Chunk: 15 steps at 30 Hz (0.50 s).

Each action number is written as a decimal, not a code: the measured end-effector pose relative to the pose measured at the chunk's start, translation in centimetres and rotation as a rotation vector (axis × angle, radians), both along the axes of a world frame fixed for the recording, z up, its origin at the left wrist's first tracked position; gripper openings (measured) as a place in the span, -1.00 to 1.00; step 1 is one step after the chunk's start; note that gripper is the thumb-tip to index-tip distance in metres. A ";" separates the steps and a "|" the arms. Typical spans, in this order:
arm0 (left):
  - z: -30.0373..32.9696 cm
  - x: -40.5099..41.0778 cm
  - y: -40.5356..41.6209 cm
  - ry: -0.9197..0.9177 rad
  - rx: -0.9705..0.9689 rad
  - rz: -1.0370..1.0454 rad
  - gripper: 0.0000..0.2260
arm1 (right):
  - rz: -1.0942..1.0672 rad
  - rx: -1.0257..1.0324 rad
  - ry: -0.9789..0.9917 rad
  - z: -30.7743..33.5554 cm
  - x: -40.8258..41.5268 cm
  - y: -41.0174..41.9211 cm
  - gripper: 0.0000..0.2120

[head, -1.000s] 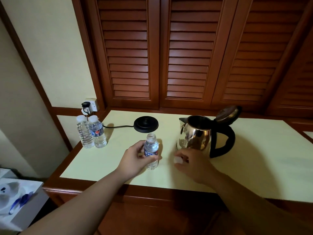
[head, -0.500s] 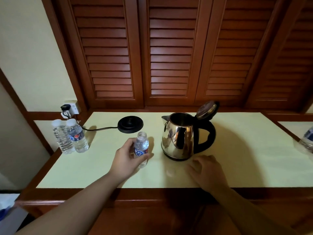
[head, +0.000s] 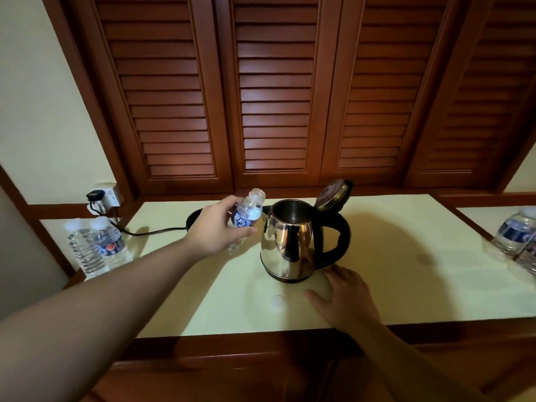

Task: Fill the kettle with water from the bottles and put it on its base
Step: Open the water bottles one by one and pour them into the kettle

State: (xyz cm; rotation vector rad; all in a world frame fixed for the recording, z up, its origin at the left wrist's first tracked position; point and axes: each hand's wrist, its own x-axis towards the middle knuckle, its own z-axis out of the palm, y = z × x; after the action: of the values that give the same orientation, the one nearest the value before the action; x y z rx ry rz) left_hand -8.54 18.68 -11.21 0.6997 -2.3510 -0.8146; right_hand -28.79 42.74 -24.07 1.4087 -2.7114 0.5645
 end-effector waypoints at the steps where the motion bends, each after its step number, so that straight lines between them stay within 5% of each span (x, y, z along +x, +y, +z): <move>1: 0.8 -0.5 -0.2 -0.034 -0.031 -0.012 -0.42 | 0.000 0.001 -0.004 0.1 0.0 0.0 -0.28; 15: 8.9 -3.0 -2.0 -0.531 -0.582 -0.078 -0.38 | -0.007 -0.019 -0.020 0.1 0.1 0.2 -0.29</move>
State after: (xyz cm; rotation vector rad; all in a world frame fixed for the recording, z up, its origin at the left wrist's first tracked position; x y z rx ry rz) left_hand -11.53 16.72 -2.31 0.6175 -2.8962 0.0745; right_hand -28.65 42.98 -23.96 1.3956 -2.7176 0.6058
